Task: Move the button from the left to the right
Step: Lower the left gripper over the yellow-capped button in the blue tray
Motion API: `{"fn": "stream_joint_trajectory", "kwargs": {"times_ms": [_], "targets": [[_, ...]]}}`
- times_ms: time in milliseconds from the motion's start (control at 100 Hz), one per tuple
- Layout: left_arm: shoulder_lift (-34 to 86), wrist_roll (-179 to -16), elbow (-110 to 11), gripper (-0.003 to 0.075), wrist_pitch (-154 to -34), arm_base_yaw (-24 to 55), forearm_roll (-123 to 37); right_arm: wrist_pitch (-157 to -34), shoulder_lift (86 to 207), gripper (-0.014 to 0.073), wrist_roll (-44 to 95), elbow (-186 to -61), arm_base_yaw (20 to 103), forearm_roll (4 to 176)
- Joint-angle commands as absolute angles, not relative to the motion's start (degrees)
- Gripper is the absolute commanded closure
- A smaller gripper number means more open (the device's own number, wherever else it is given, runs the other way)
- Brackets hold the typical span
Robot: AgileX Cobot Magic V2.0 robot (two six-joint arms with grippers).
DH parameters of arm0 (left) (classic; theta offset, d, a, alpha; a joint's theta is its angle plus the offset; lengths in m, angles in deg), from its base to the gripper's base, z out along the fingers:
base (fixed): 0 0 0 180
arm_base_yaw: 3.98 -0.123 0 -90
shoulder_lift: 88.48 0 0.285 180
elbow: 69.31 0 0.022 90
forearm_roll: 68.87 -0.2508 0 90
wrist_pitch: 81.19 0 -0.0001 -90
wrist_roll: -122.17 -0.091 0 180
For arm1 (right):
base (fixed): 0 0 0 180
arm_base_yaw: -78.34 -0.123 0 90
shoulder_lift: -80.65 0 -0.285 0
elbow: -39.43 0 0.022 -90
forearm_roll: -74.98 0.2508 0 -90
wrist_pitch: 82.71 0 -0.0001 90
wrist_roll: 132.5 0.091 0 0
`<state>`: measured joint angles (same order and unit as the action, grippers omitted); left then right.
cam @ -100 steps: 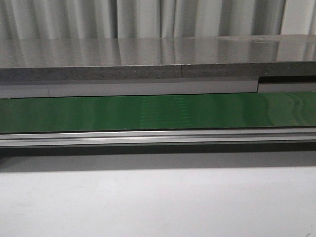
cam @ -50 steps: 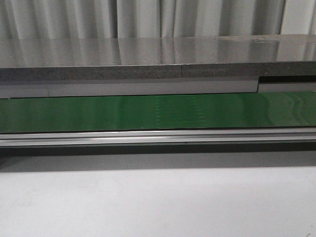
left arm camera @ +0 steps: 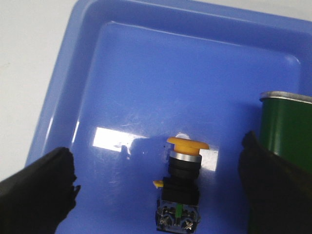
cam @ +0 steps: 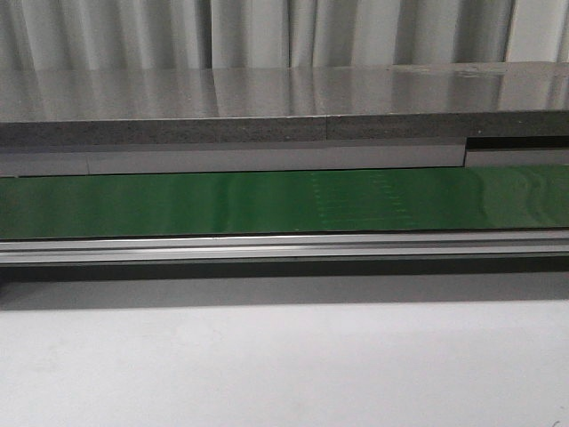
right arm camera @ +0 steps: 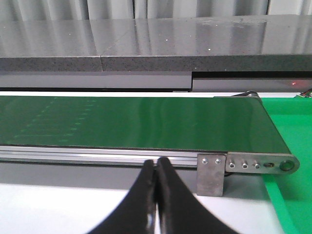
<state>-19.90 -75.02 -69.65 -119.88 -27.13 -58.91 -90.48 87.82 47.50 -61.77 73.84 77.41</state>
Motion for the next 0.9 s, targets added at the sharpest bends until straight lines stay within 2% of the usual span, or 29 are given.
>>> {"fn": "stream_joint_trajectory", "kwargs": {"times_ms": [0, 430, 890], "targets": [[-18.9, -75.4, -71.7, 0.0079, -117.1, -27.2, -57.3, -85.7, 86.7, 0.0662, 47.5, -62.6, 73.8, 77.2], [-24.5, -75.4, -71.7, 0.0079, -117.9, -26.9, -56.0, -85.7, 86.7, 0.0662, 47.5, -62.6, 73.8, 77.2], [-25.0, -75.4, -71.7, 0.0079, -119.2, -26.9, -55.9, -85.7, 86.7, 0.0662, 47.5, -62.6, 73.8, 77.2]]}}
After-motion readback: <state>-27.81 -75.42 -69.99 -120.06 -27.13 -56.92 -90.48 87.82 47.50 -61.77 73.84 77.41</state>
